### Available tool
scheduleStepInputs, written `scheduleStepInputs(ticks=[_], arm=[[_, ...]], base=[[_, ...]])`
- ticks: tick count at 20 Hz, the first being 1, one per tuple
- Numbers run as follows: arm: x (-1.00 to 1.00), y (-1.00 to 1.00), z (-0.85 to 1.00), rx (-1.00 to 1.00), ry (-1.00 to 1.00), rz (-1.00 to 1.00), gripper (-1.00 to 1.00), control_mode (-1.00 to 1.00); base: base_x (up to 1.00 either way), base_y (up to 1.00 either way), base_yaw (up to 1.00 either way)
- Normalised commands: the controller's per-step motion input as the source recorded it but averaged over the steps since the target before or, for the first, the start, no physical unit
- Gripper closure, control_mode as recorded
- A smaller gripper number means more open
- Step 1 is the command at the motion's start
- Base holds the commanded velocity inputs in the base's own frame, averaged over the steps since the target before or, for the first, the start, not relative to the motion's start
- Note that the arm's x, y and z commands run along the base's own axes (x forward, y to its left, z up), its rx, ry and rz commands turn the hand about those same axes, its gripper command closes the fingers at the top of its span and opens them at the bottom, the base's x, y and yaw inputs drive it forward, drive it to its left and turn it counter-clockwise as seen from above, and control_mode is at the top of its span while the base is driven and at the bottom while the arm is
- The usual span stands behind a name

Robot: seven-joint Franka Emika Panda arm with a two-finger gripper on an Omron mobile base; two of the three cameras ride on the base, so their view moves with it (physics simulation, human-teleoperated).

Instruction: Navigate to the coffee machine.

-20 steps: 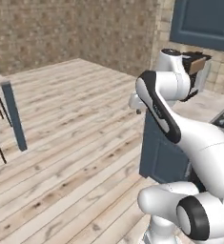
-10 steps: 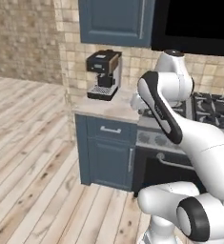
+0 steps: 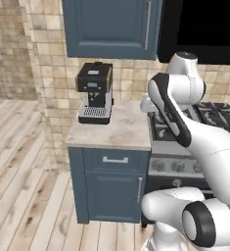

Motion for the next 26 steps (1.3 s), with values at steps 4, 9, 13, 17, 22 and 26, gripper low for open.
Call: scheduleStepInputs(ticks=[4, 9, 13, 17, 22, 26], arm=[[0.0, 0.0, 0.0, 0.0, 0.0, 0.0, -1.0, 1.0], [0.0, 0.0, 0.0, 0.0, 0.0, 0.0, -1.0, 1.0], [0.0, 0.0, 0.0, 0.0, 0.0, 0.0, -1.0, 1.0], [0.0, 0.0, 0.0, 0.0, 0.0, 0.0, -1.0, 1.0], [0.0, 0.0, 0.0, 0.0, 0.0, 0.0, -1.0, 1.0], [0.0, 0.0, 0.0, 0.0, 0.0, 0.0, -1.0, 1.0]], base=[[0.94, 0.62, -0.08], [0.81, 0.27, -0.01], [0.54, 0.17, -0.02], [0.3, 0.49, -0.18], [0.39, 0.62, -0.22], [0.49, 0.37, -0.19]])
